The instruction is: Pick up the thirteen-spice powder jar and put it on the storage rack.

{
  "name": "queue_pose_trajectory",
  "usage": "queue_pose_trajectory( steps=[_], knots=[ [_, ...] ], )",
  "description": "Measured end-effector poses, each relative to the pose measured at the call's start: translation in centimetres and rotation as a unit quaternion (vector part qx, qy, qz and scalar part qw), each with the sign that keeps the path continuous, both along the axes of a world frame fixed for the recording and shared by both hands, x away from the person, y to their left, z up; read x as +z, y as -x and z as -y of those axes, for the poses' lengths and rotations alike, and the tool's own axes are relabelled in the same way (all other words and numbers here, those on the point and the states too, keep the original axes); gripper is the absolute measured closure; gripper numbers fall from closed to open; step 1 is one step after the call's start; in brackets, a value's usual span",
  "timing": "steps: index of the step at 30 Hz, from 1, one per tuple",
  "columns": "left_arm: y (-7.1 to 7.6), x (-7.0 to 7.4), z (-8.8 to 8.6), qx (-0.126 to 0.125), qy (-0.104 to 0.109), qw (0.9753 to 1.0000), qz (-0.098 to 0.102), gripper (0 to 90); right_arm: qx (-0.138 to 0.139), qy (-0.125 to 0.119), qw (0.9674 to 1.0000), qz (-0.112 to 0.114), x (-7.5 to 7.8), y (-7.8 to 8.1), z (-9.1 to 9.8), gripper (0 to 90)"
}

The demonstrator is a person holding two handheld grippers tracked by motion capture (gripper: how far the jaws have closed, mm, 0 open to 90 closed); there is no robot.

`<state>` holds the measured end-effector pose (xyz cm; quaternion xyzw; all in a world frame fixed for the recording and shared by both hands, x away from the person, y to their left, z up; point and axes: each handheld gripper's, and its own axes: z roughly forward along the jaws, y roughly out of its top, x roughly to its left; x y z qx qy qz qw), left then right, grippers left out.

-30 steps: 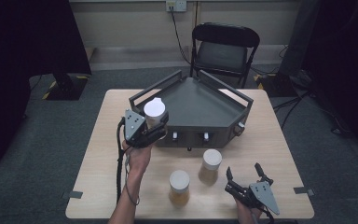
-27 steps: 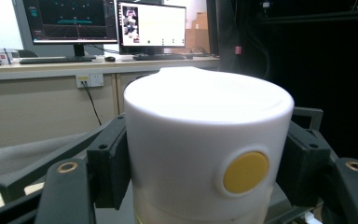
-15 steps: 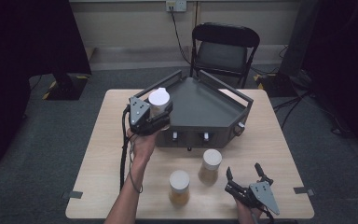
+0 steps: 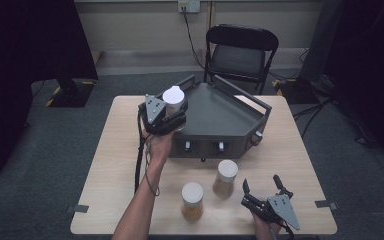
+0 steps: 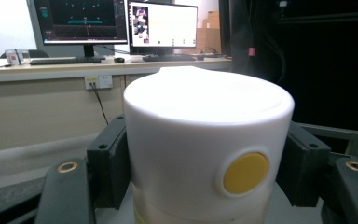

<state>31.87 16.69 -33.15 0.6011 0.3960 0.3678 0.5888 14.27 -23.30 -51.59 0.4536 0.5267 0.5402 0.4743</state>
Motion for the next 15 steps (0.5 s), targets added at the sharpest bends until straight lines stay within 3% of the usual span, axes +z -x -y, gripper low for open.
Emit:
queue_pose_trajectory(
  steps=[2,5,15],
  knots=[
    [-0.4,-0.2,-0.1,-0.001,0.006,0.9999,-0.008,31.0,0.0,0.0,1.0,0.0,0.0,0.0,0.0,0.8],
    [-0.7,-0.3,0.2,0.007,-0.01,0.9999,-0.009,31.0,0.0,0.0,1.0,0.0,0.0,0.0,0.0,0.8],
    [-1.5,-0.9,0.3,0.007,-0.013,0.9995,-0.026,31.0,0.0,0.0,1.0,0.0,0.0,0.0,0.0,0.8]
  ],
)
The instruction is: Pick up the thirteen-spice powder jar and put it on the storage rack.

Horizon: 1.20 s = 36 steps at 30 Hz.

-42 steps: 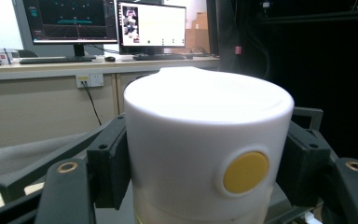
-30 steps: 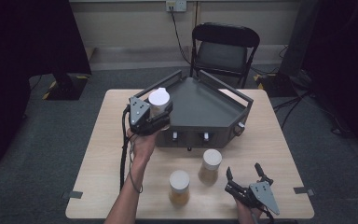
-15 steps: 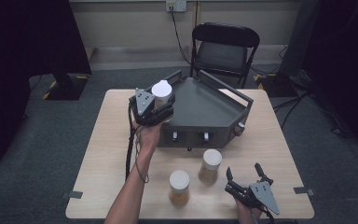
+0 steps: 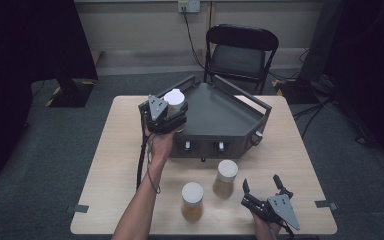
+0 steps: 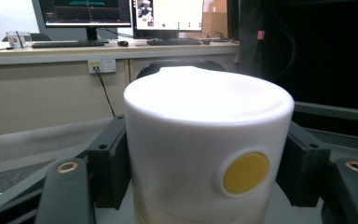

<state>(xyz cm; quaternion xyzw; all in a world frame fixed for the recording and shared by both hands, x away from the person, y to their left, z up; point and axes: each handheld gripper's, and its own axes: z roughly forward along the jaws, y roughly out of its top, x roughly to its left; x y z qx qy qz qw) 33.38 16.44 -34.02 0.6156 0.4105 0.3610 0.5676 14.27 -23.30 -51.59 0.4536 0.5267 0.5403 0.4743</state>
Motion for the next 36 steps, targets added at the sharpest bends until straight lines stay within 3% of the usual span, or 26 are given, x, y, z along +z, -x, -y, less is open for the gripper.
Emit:
queue_pose_trajectory(
  steps=[6,32,36],
  knots=[
    [-0.21,-0.26,-0.09,0.002,0.004,1.0,-0.008,31.0,0.0,0.0,1.0,0.0,0.0,0.0,0.0,0.8],
    [-0.31,-0.5,-0.08,0.002,0.003,1.0,-0.006,30.4,0.0,0.0,1.0,0.0,0.0,0.0,0.0,0.8],
    [-0.46,-0.56,-0.35,0.001,0.01,0.9999,-0.007,24.2,0.0,0.0,1.0,0.0,0.0,0.0,0.0,0.8]
  ],
)
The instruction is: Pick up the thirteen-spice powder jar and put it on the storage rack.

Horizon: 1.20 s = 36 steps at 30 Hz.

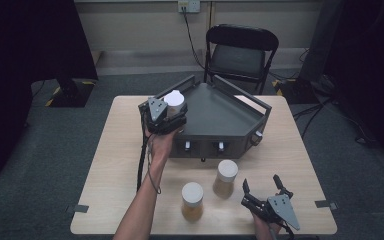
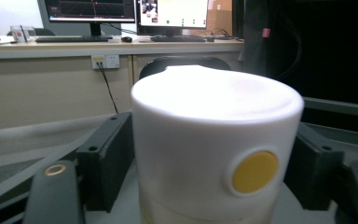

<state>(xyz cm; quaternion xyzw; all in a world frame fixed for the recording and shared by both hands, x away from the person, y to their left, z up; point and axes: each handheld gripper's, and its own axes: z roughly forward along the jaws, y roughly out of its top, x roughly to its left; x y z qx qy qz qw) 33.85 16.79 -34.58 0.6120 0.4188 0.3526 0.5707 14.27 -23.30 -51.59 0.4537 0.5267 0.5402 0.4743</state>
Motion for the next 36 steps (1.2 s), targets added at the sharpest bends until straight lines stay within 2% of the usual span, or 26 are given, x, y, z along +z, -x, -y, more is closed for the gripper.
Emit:
queue_pose_trajectory(
  steps=[3,4,5,7,8,10,17,21,22,33,36],
  knots=[
    [0.1,-0.1,0.2,0.007,-0.004,1.0,0.006,16.1,0.0,0.0,1.0,0.0,0.0,0.0,0.0,0.8],
    [-0.1,-0.1,0.0,-0.002,0.007,1.0,0.004,14.3,0.0,0.0,1.0,0.0,0.0,0.0,0.0,0.8],
    [-0.1,-0.1,0.0,-0.002,0.007,1.0,0.004,11.7,0.0,0.0,1.0,0.0,0.0,0.0,0.0,0.8],
    [0.5,-0.1,0.4,0.01,-0.003,0.9998,0.02,5.3,0.0,0.0,1.0,0.0,0.0,0.0,0.0,0.8],
    [0.6,-0.2,0.5,0.011,-0.002,0.9997,0.024,3.8,0.0,0.0,1.0,0.0,0.0,0.0,0.0,0.8],
    [0.6,0.0,0.4,0.014,0.003,0.9997,0.022,0.3,0.0,0.0,1.0,0.0,0.0,0.0,0.0,0.8],
    [1.1,0.2,0.0,0.014,0.004,0.9997,0.02,0.0,0.0,0.0,1.0,0.0,0.0,0.0,0.0,0.8],
    [1.3,0.2,-0.2,0.007,0.009,0.9996,0.026,0.0,0.0,0.001,1.0,0.0,0.0,0.0,0.0,0.8],
    [1.4,0.4,-0.1,0.003,0.004,0.9996,0.028,0.0,0.0,0.0,1.0,0.0,0.0,0.0,0.0,0.8],
    [2.4,0.5,-0.1,0.001,-0.001,0.9991,0.042,0.0,0.0,0.0,1.0,0.0,0.0,0.0,0.0,0.8],
    [2.8,0.4,-0.4,0.003,0.005,0.9991,0.042,0.0,0.0,0.0,1.0,0.0,0.0,0.0,0.0,0.8]
  ],
)
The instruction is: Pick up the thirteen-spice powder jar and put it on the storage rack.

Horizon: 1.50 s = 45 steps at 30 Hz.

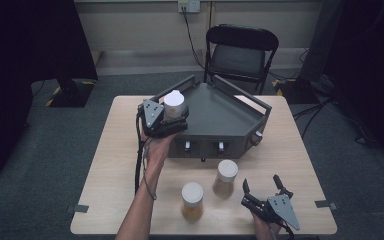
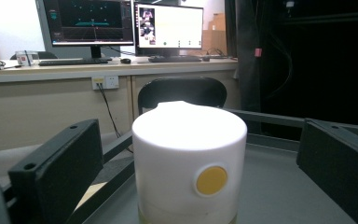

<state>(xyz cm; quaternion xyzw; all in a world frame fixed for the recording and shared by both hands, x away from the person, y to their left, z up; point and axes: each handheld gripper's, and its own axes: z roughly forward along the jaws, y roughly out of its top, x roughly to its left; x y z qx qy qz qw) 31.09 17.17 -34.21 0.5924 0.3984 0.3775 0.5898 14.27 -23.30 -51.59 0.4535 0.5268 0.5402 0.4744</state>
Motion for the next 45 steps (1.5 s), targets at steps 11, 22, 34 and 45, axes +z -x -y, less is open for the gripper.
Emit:
queue_pose_trajectory(
  steps=[11,22,34,45],
  knots=[
    [1.5,-1.1,-1.1,0.004,0.012,0.9999,0.006,0.0,-0.001,0.0,1.0,0.0,0.0,0.0,0.0,0.8],
    [3.8,-1.2,-1.9,-0.004,0.023,0.9994,0.027,0.0,-0.001,0.0,1.0,0.0,0.0,0.0,0.0,0.8],
    [5.3,-2.4,-2.1,0.007,0.018,0.9994,0.027,0.0,-0.001,0.0,1.0,0.0,0.0,0.0,0.0,0.8],
    [6.2,-3.7,-2.9,0.016,0.022,0.9993,0.025,0.0,-0.001,0.0,1.0,0.0,0.0,0.0,-0.1,0.8]
  ],
)
